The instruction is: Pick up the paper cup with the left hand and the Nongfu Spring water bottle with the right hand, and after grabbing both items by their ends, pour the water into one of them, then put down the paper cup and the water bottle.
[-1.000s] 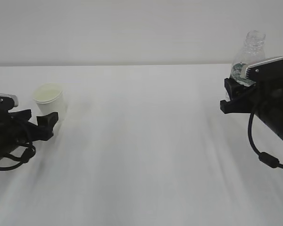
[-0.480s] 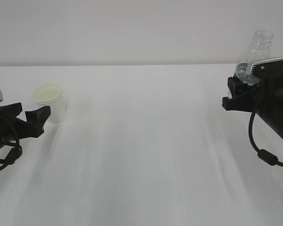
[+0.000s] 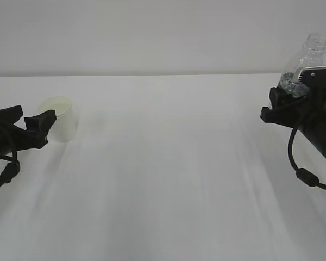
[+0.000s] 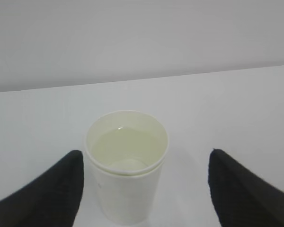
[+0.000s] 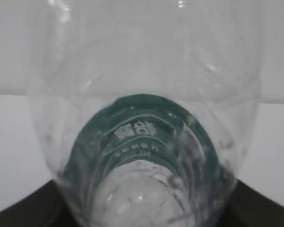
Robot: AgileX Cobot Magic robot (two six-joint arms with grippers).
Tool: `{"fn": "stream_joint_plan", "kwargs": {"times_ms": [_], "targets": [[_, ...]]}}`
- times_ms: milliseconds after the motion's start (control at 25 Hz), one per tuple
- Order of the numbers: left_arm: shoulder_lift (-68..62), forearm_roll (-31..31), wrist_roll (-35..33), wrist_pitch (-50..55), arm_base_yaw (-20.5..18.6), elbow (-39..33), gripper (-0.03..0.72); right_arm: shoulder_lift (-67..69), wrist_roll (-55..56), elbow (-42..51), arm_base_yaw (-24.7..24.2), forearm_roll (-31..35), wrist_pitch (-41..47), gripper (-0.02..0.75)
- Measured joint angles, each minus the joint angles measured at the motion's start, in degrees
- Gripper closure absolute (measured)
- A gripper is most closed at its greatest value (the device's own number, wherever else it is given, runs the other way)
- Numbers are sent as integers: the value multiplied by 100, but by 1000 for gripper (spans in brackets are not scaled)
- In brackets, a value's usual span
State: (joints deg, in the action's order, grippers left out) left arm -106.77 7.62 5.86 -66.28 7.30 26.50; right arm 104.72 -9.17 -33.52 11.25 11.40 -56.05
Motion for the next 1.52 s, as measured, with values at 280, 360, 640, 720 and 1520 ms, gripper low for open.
{"fn": "stream_joint_plan", "kwargs": {"times_ms": [280,360,640,720,1520], "targets": [[0,59,0,0,0,0,101,0,12,0,0,13,0,309],[0,65,0,0,0,0,101,0,12,0,0,13,0,309],[0,101,0,0,0,0,101,409,1,-226,0,13,0,309],[8,101,0,0,0,0,101,552,1,-299,0,13,0,309],[28,121,0,0,0,0,101,1691,-10,-1297,0,-34,63,309]]}}
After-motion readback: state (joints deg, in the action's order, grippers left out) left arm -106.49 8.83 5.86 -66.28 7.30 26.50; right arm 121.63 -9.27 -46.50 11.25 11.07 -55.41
